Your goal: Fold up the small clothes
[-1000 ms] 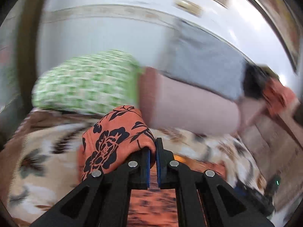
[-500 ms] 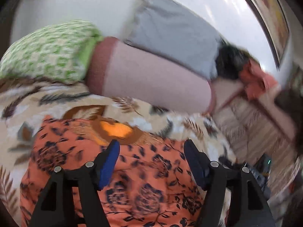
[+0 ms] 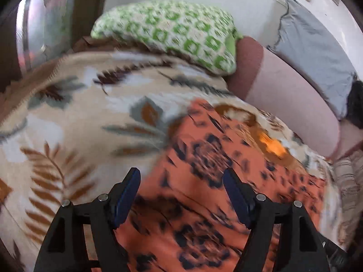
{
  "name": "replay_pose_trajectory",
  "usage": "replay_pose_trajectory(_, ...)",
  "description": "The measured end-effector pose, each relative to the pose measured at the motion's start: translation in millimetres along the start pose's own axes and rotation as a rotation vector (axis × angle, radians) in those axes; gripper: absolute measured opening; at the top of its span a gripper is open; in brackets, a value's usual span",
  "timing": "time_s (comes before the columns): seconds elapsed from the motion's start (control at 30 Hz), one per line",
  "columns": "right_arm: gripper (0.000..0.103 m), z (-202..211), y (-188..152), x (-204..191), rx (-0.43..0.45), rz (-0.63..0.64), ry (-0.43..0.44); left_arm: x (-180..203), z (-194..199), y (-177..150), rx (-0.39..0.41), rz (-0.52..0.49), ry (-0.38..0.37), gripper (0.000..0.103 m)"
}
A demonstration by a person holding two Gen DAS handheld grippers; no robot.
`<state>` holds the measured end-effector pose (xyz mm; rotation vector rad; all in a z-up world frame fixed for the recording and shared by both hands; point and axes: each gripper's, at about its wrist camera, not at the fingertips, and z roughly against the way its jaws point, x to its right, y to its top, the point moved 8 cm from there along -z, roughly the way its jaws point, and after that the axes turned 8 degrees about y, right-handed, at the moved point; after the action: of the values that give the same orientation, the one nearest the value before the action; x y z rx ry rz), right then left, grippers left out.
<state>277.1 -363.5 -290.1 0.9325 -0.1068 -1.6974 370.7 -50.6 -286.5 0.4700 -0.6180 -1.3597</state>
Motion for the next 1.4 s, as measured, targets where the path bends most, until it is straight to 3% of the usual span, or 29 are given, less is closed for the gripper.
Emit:
replay_pose_trajectory(0.17, 0.069, -12, -34, -11, -0.119, 0.307, -0.206, -7, -16, 7, -0.021, -0.029, 0.048, 0.076)
replay_pose_trajectory(0.3, 0.069, -3, -57, 0, -0.175, 0.411, -0.237, -11, -33, -2, -0.106, -0.046, 0.102, 0.076)
replay_pose_trajectory(0.43, 0.069, -15, -57, 8, -0.171, 0.445, -0.308, -9, -36, -10, -0.141, -0.045, 0.093, 0.076)
replay_pose_trajectory(0.5, 0.069, -14, -41, -1, -0.092, 0.499, -0.346, -7, -34, -12, -0.133, -0.07, 0.101, 0.076)
replay_pose_trajectory(0.53, 0.069, -12, -32, -8, -0.05, 0.499, -0.322, -7, -32, -12, -0.133, -0.079, 0.104, 0.076)
replay_pose_trajectory(0.8, 0.067, -16, -15, 8, 0.039, 0.233, -0.17, -6, -31, -12, -0.152, -0.063, 0.085, 0.076)
replay_pose_trajectory(0.9, 0.035, -5, -4, 10, 0.109, 0.142, -0.124, -4, -29, -12, -0.145, -0.072, 0.09, 0.076)
replay_pose_trajectory(1.03, 0.027, 13, 6, 48, 0.19, -0.128, -0.091, -4, -31, -14, -0.15, -0.071, 0.088, 0.076)
replay_pose_trajectory(1.13, 0.031, 23, -6, 107, 0.207, -0.486, 0.023, -6, -34, -17, -0.171, -0.062, 0.084, 0.076)
replay_pose_trajectory(1.2, 0.031, 32, -14, 130, 0.209, -0.648, 0.137, -6, -36, -18, -0.178, -0.054, 0.082, 0.076)
replay_pose_trajectory(1.27, 0.041, 50, -13, 138, 0.256, -0.677, 0.117, -6, -35, -19, -0.178, -0.055, 0.087, 0.076)
replay_pose_trajectory(1.3, 0.062, 59, -12, 139, 0.277, -0.658, 0.075, -5, -34, -19, -0.176, -0.058, 0.089, 0.076)
replay_pose_trajectory(1.33, 0.071, 71, -8, 139, 0.315, -0.628, 0.027, -4, -32, -19, -0.169, -0.064, 0.092, 0.076)
replay_pose_trajectory(1.4, 0.071, 87, 1, 134, 0.383, -0.583, -0.025, -3, -28, -17, -0.148, -0.073, 0.104, 0.076)
